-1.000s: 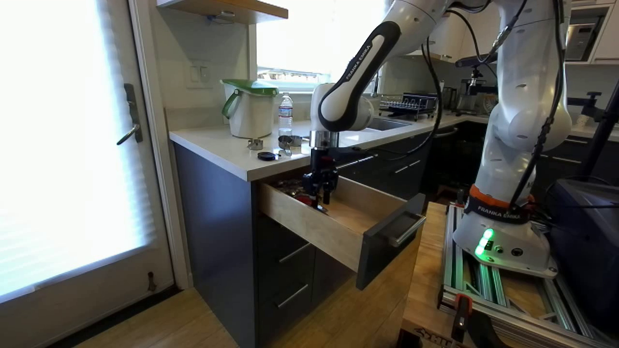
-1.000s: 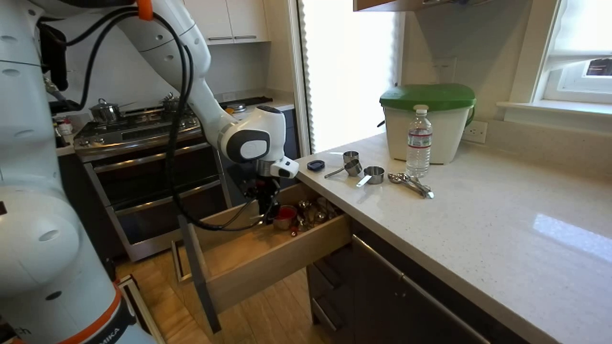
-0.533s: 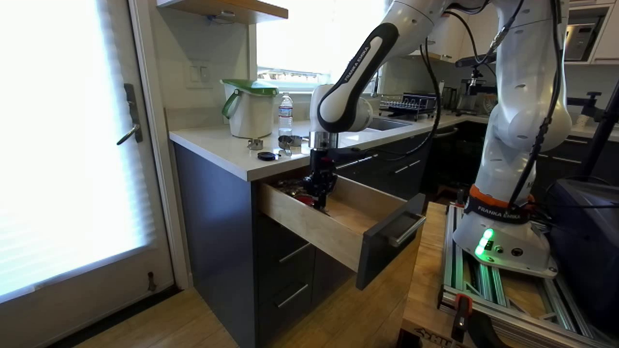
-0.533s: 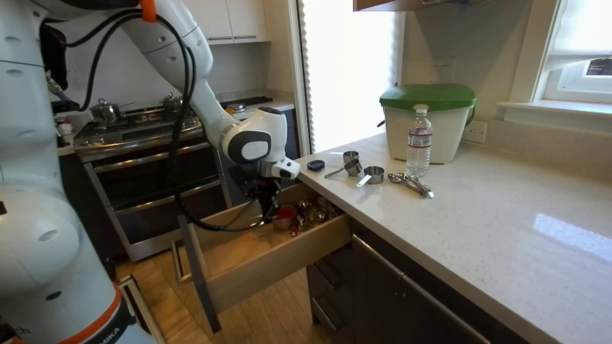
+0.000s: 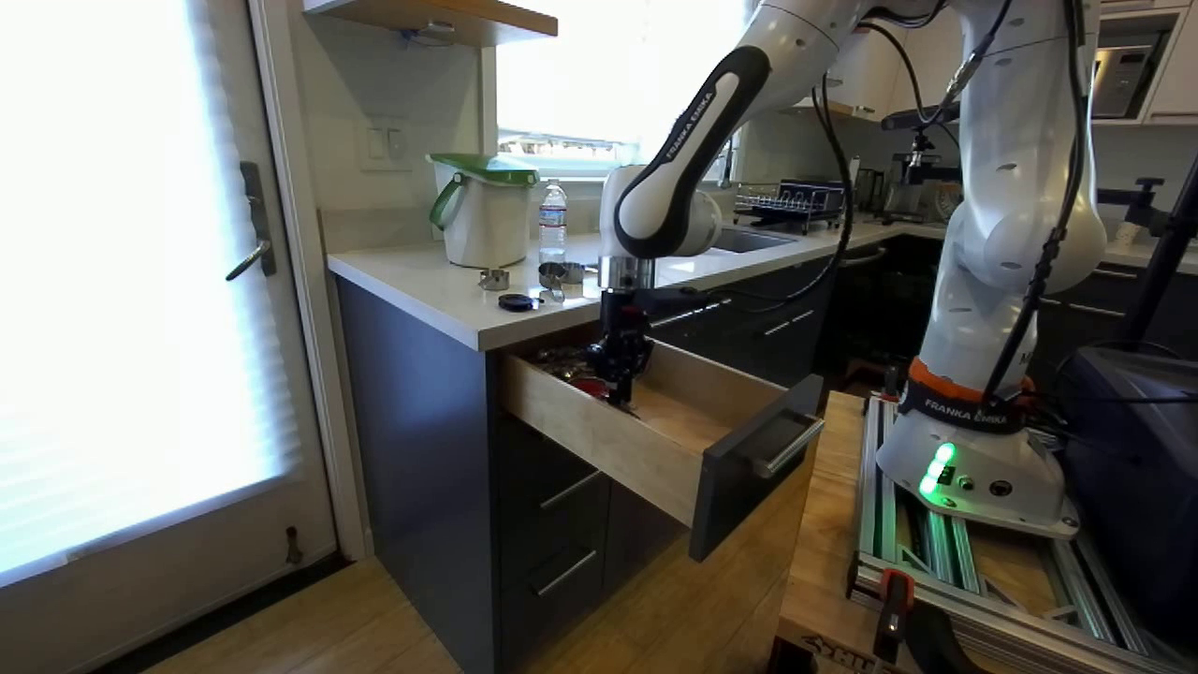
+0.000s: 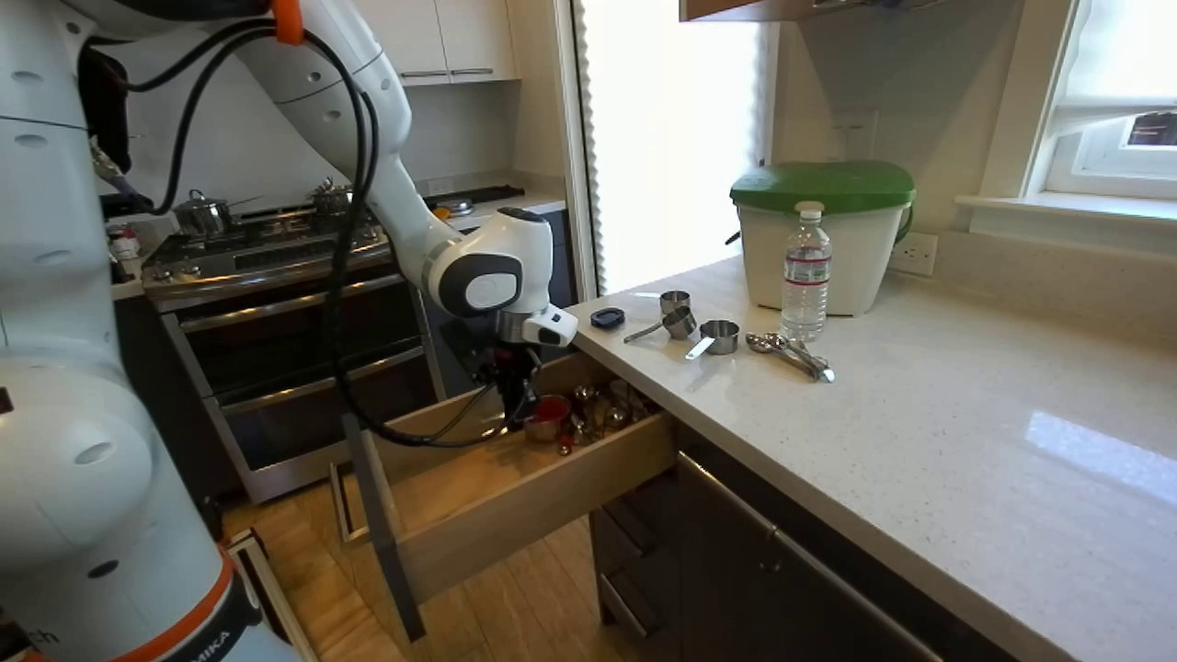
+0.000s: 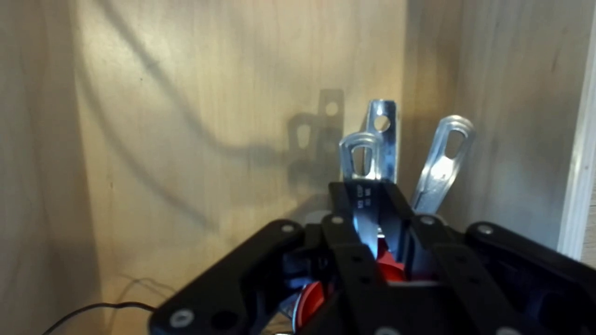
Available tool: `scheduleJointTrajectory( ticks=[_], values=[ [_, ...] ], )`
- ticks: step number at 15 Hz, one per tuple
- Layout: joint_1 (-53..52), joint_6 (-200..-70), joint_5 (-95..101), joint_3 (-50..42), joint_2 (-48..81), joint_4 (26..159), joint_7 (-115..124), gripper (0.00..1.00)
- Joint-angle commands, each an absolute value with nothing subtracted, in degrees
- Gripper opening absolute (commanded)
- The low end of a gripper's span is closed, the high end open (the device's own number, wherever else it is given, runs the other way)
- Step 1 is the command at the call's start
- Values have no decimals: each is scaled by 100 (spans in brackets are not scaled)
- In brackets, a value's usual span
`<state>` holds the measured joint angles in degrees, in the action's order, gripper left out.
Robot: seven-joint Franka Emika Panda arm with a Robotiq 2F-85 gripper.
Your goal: Remove the orange pots from the drawer and put them on the counter
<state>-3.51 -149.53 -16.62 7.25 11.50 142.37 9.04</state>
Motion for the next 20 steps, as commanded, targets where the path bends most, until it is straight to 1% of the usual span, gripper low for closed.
scheduleJointTrajectory(
  ticks=[1, 2, 3, 4, 15, 20],
  values=[
    [-371, -15068, -1709, 694, 1221, 14224, 821, 14],
    [-376, -15070, -1700, 694, 1207, 14226, 827, 11],
    [-384, -15072, -1684, 692, 1187, 14231, 840, 6],
    [-400, -15070, -1643, 684, 1149, 14243, 874, 5],
    [-471, -14744, -1131, 585, 258, 14437, 1314, 5],
    [-415, -13922, -586, 528, -350, 14381, 1724, 5]
  ],
)
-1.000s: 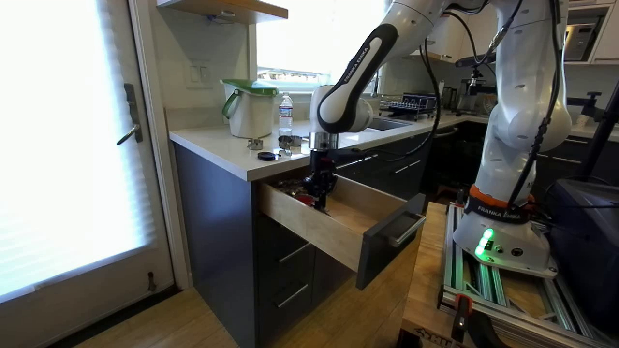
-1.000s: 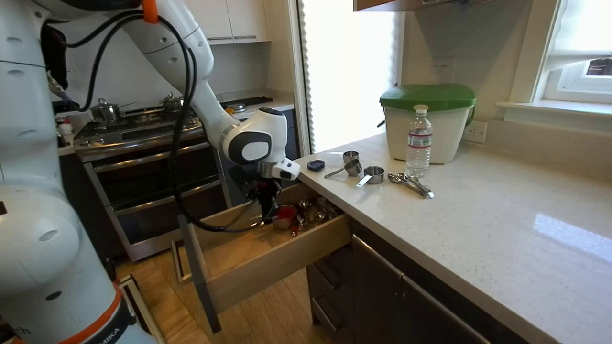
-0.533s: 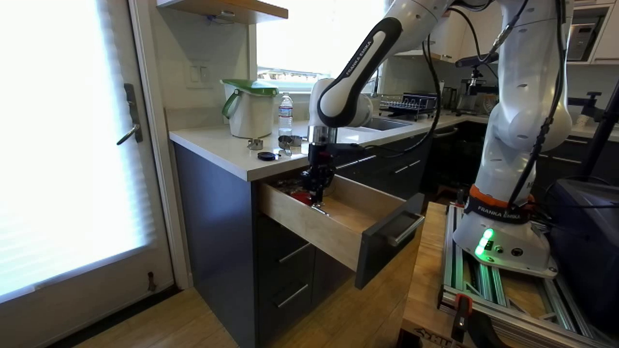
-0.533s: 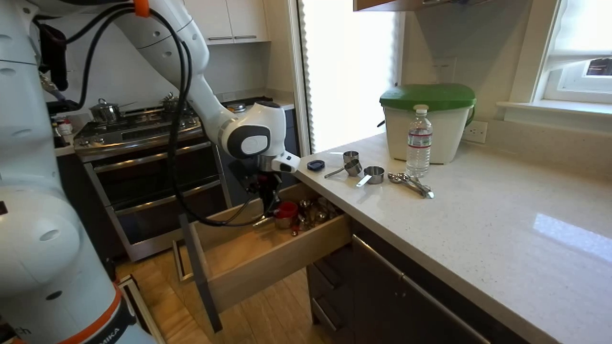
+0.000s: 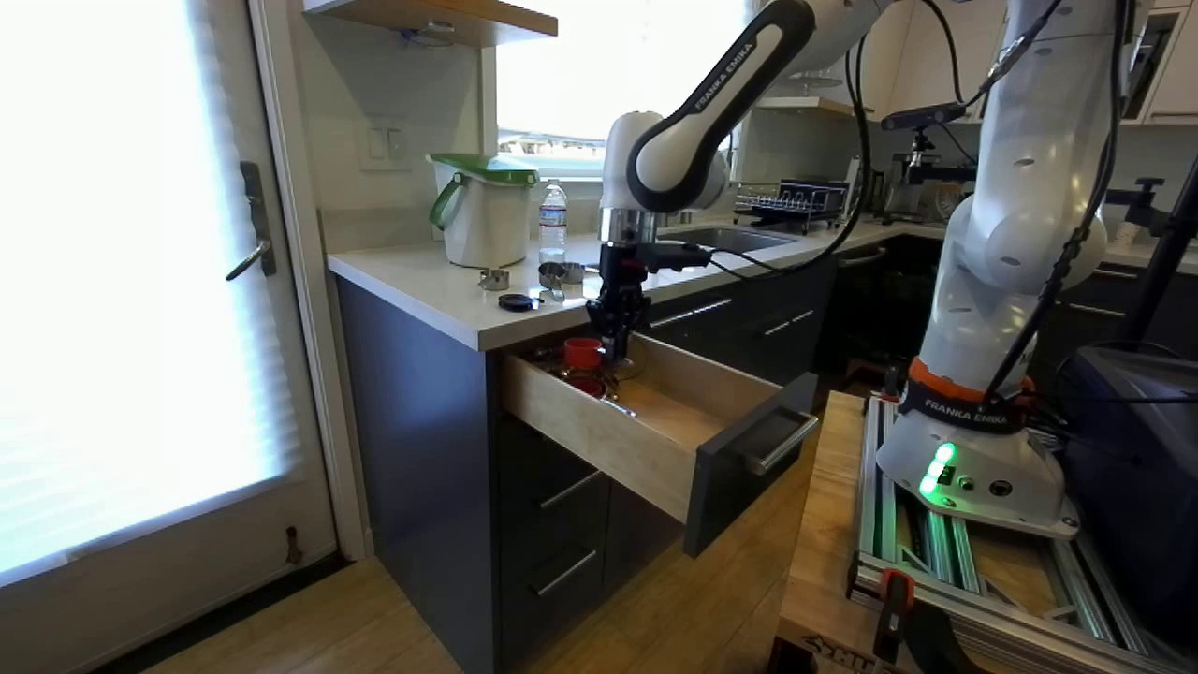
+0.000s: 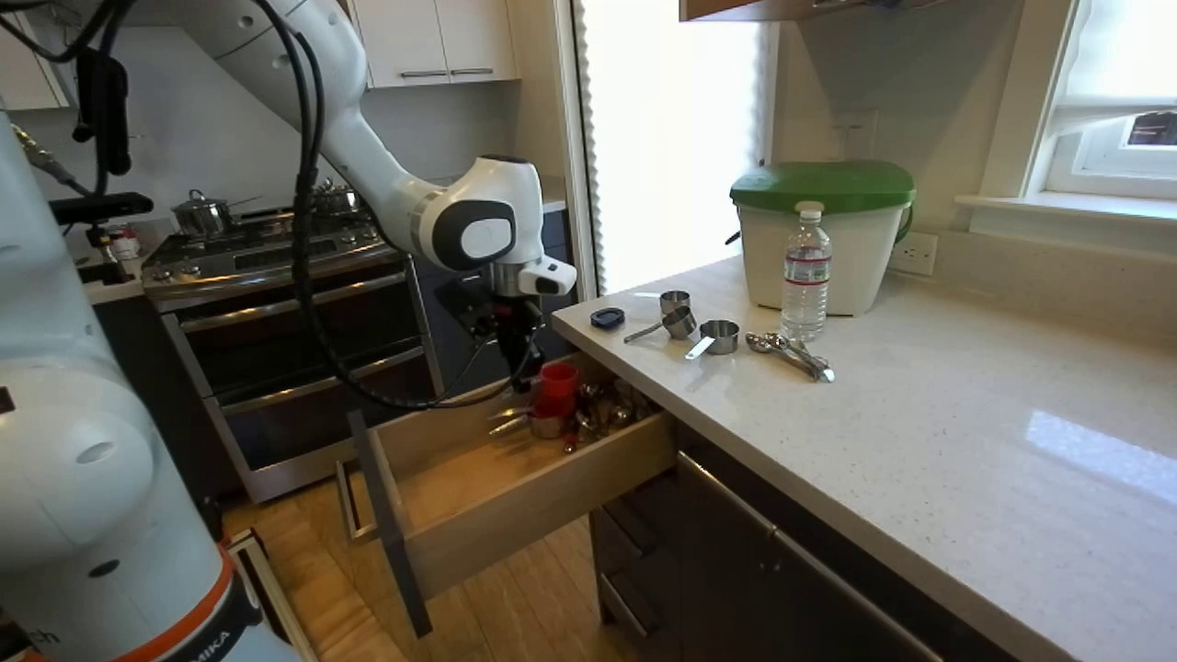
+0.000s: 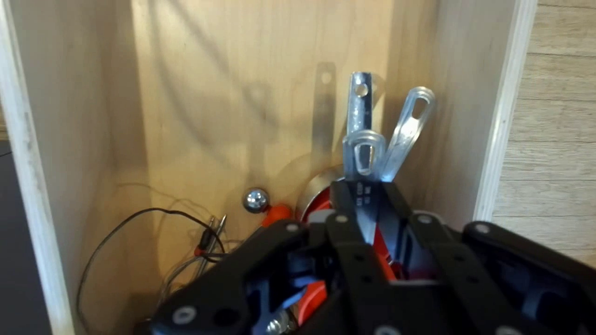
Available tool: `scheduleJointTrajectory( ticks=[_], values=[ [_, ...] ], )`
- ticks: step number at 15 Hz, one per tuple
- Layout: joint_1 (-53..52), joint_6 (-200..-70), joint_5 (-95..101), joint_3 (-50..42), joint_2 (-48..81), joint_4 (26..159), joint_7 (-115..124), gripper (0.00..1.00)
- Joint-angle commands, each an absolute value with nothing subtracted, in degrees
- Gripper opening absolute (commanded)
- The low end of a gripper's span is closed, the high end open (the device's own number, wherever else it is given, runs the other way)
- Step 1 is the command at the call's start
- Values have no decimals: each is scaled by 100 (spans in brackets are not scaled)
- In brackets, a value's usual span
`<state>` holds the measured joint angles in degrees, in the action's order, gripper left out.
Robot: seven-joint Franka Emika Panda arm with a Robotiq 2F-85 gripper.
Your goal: Remove the orange pots from the drawer and put them on the counter
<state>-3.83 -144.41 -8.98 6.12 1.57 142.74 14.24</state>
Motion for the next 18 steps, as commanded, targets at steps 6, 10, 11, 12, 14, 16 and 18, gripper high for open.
scheduleJointTrajectory(
  ticks=[6, 10, 11, 12, 14, 16, 18],
  values=[
    [-349, -12509, -291, 587, -1222, 13935, 1898, 5],
    [-266, -11957, -59, 611, -1615, 13564, 1926, 5],
    [-242, -11880, -12, 612, -1675, 13498, 1918, 5],
    [-294, -12092, -210, 594, -1517, 13552, 1785, 5],
    [-284, -12074, -204, 595, -1579, 13508, 1785, 20],
    [-286, -12074, -203, 598, -1537, 13511, 1785, 20],
    [-287, -12075, -203, 597, -1510, 13511, 1786, 20]
  ],
)
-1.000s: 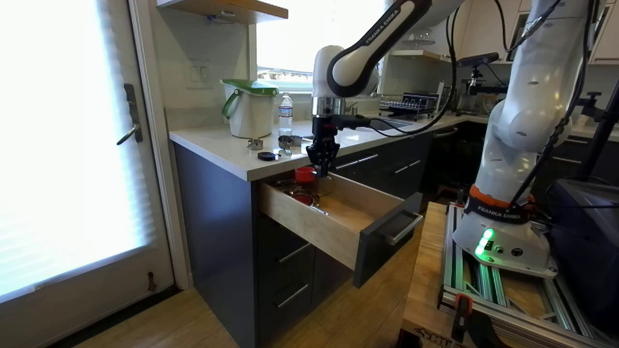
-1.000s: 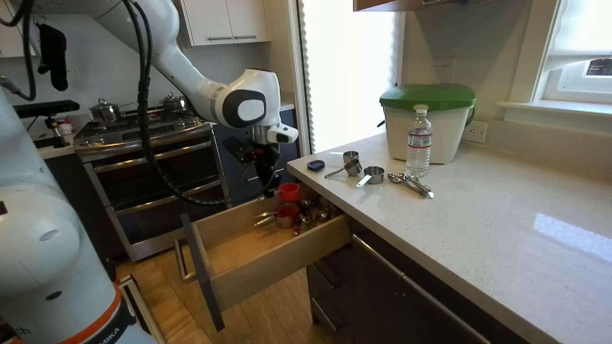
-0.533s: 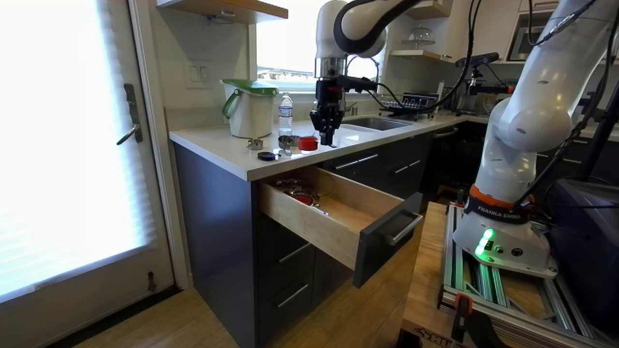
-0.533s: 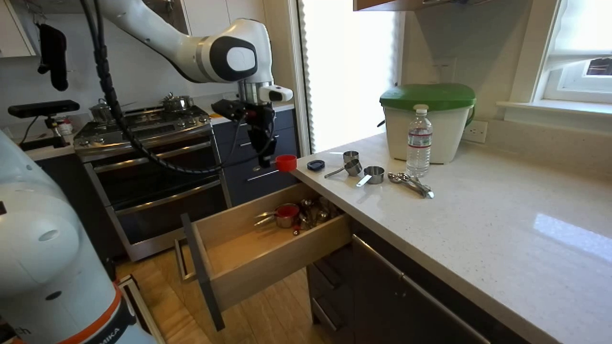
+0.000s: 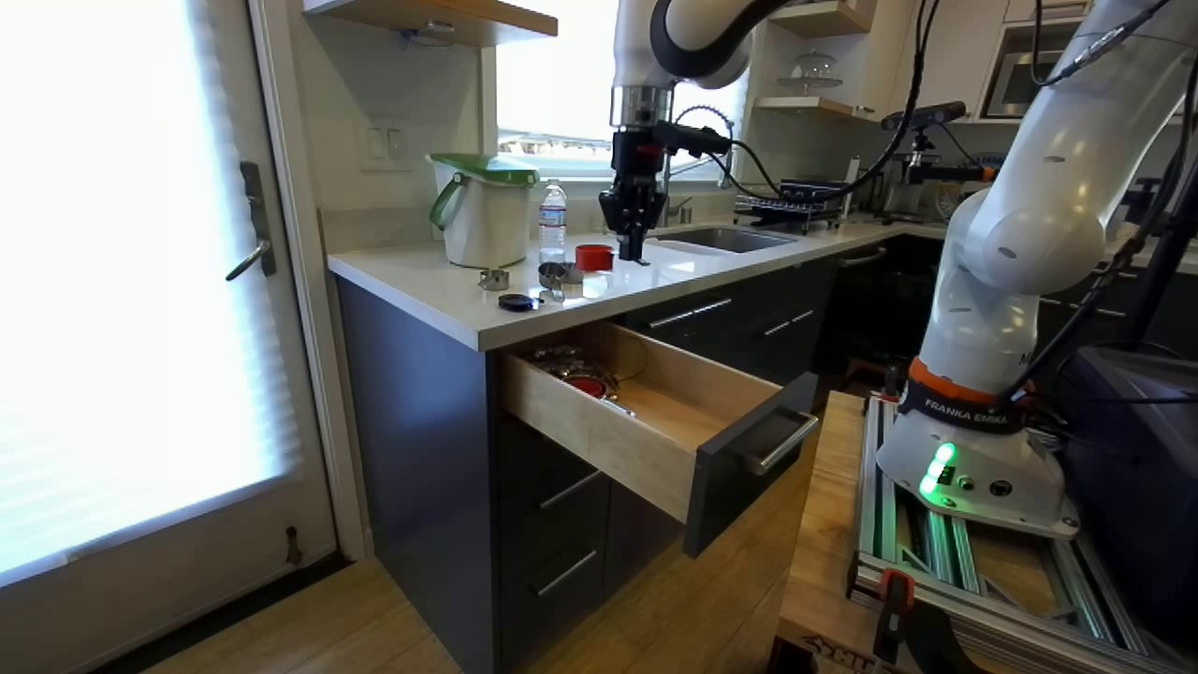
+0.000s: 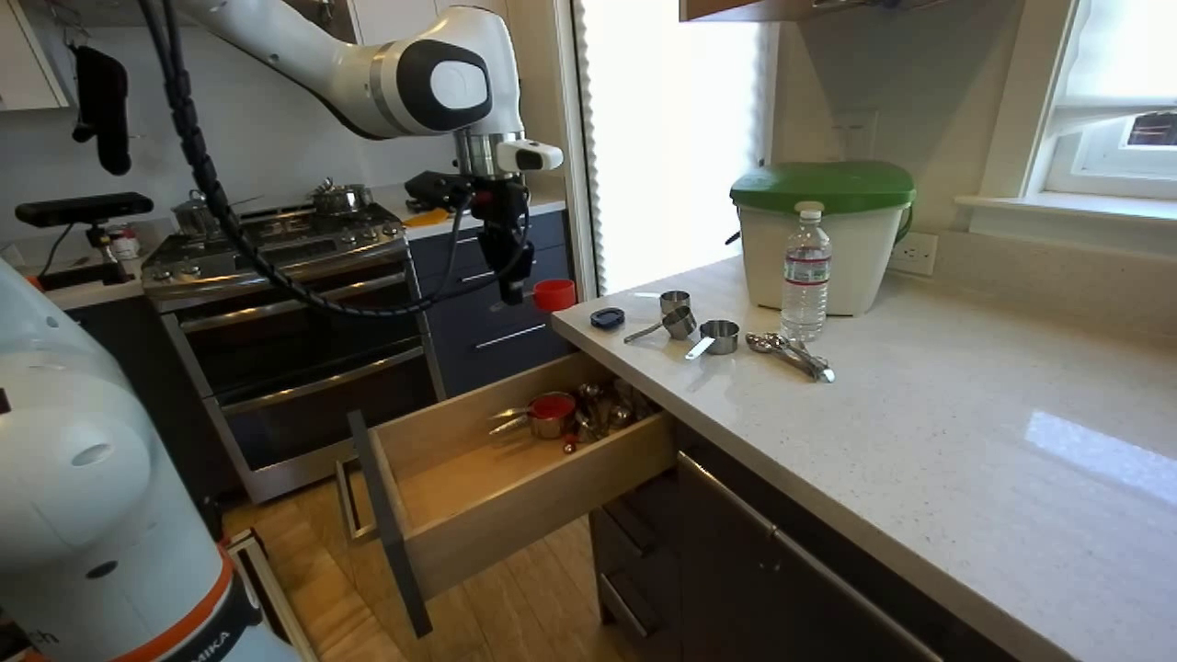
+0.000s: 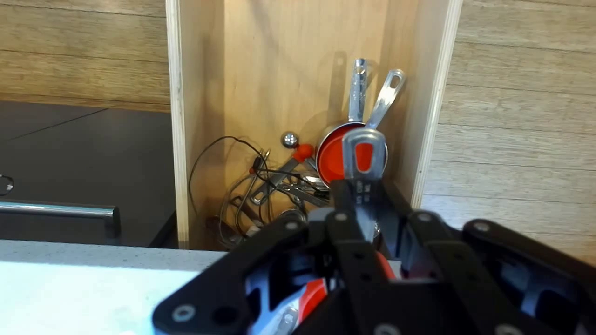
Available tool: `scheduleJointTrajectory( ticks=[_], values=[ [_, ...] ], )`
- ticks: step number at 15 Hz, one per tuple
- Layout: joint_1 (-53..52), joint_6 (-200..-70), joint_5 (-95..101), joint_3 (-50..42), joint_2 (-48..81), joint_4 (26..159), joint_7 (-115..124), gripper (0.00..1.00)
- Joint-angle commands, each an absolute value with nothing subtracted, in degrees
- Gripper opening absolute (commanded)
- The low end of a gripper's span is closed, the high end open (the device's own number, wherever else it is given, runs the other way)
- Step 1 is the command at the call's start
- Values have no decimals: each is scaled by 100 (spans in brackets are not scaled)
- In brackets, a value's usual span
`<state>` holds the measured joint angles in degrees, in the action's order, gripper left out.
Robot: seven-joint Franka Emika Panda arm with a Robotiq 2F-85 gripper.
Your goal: Remove the orange pots from the drawer and put them on the counter
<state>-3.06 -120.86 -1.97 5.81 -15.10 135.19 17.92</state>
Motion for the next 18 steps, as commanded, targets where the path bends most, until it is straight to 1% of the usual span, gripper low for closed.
scheduleJointTrajectory(
  ticks=[1, 2, 6, 12, 18],
  values=[
    [-288, -12075, -203, 598, -1506, 13511, 1786, 20],
    [-288, -12075, -203, 598, -1505, 13511, 1786, 5],
    [5, -12027, -146, 359, -1126, 12921, 1906, 5],
    [535, -11953, -165, -267, -273, 11896, 1833, 5],
    [772, -12060, -328, -700, 526, 11417, 1295, 5]
  ],
)
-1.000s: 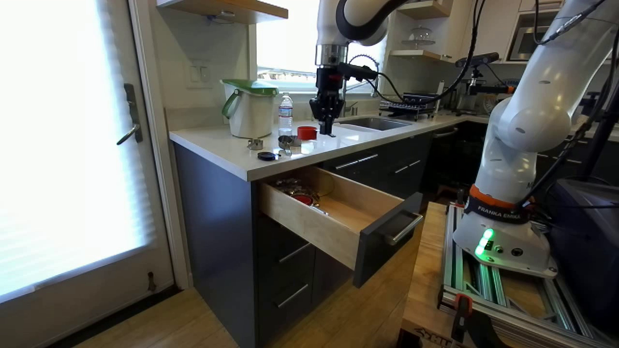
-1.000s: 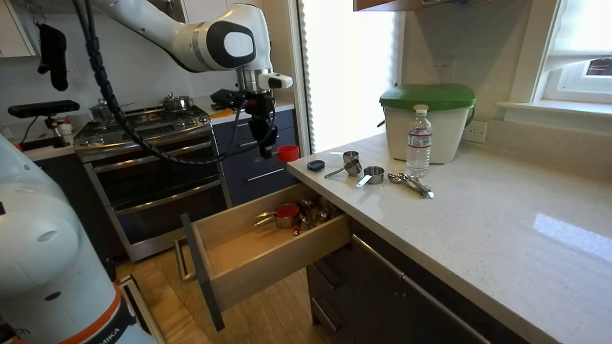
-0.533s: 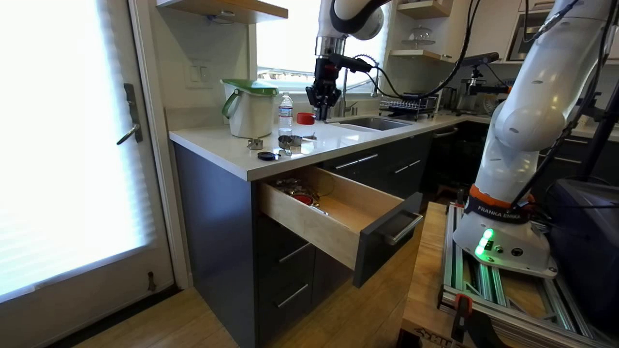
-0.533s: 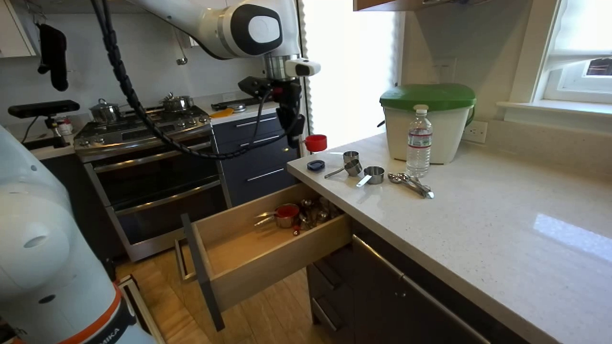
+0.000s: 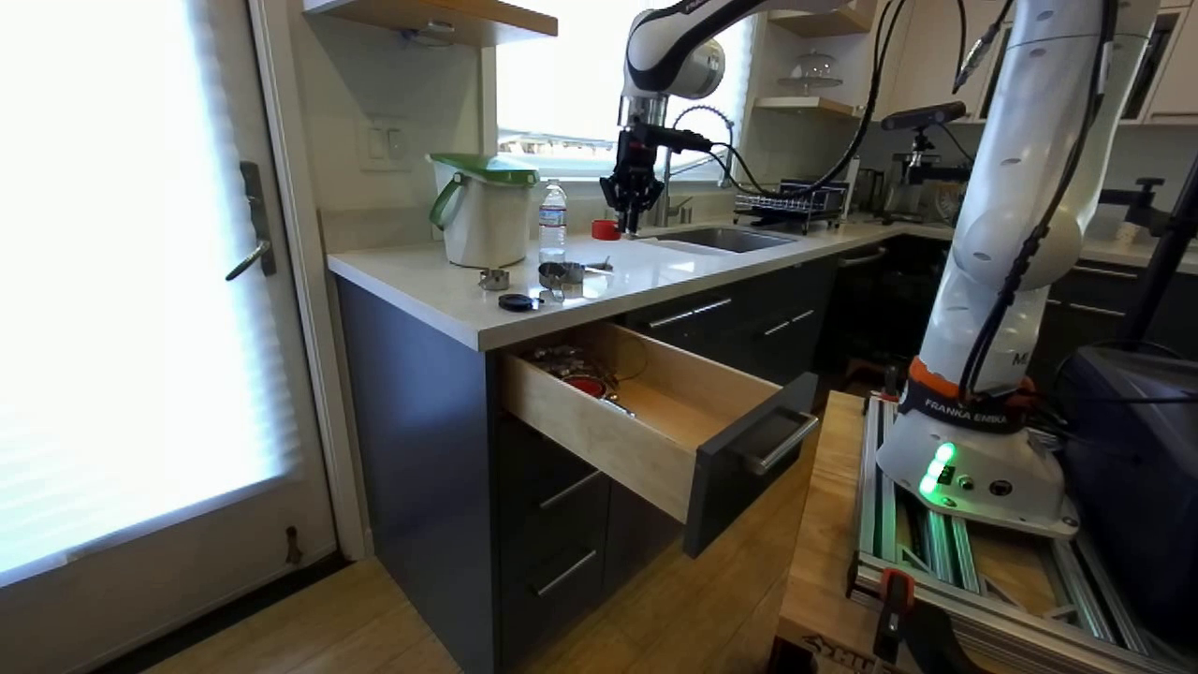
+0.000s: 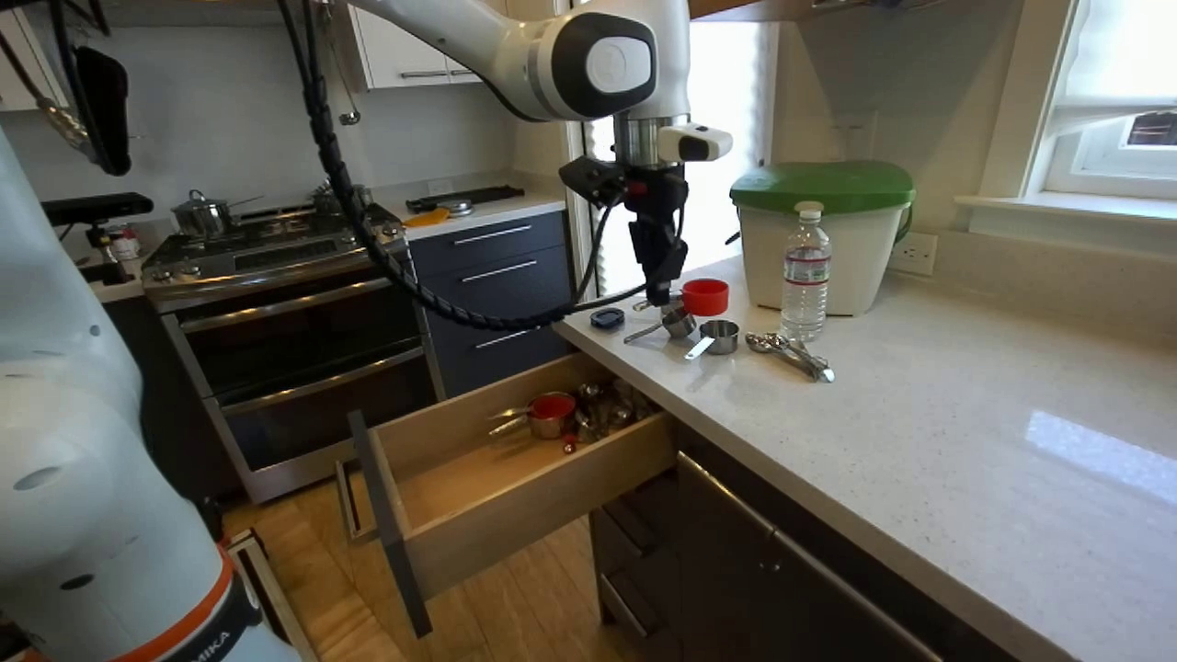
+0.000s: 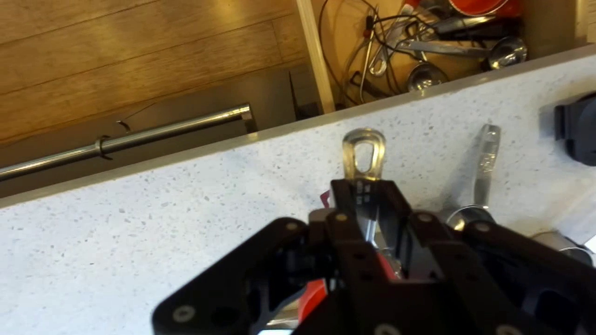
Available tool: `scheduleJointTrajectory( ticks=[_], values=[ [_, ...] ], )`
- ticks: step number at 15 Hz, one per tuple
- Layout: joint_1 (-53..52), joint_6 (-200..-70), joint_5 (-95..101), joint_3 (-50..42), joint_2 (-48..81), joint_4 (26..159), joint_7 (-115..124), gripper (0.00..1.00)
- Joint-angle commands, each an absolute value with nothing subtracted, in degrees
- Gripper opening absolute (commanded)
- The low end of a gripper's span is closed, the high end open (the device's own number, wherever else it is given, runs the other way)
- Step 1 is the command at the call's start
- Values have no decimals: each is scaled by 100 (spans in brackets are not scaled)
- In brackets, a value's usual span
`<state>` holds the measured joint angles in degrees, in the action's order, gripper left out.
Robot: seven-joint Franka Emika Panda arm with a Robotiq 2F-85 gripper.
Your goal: Remove the orange pots from the drawer and put them on the counter
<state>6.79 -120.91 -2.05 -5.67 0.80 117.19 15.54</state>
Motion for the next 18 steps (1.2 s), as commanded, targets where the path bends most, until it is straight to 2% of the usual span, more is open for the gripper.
scheduleJointTrajectory(
  ticks=[1, 18],
  values=[
    [807, -12050, -386, -748, 644, 11363, 1197, 5],
    [990, -12088, -576, -830, 2043, 10267, 801, 5]
  ],
)
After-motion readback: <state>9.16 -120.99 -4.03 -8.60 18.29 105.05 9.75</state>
